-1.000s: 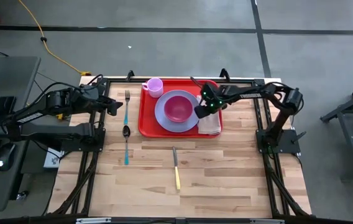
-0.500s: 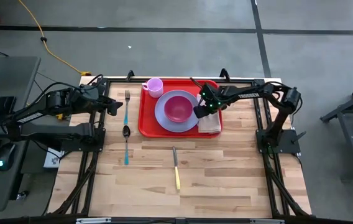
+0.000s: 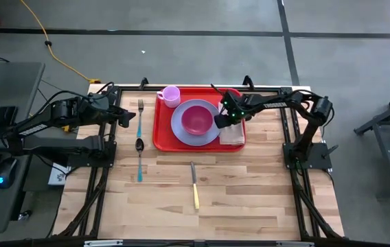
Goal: Set up tray
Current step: Put the white napkin on the red tray to the left of the white plate
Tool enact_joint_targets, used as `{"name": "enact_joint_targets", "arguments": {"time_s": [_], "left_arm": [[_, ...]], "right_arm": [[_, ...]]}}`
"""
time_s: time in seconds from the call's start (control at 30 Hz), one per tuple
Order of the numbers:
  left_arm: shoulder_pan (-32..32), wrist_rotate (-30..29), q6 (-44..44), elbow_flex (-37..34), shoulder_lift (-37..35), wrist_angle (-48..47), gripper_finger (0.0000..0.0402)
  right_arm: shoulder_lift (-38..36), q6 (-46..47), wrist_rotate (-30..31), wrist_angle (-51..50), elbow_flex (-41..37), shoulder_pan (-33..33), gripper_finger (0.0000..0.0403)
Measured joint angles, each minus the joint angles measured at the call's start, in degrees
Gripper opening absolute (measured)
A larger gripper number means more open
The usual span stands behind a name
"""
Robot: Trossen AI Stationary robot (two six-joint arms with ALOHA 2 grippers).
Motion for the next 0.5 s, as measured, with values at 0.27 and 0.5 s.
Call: {"name": "enact_joint_targets", "arguments": {"time_s": [0.27,0.5], "left_arm": [[0.0,0.0,0.0,0.0,0.0,0.0,0.0271],[0.0,0.3,0.0,0.0,0.0,0.0,0.0271]], "right_arm": [[0.1,2.5,-1.0,2.2,-0.1,1.4,0.0078],[0.1,3.1,-1.1,2.1,-0.1,1.3,0.0078]]}}
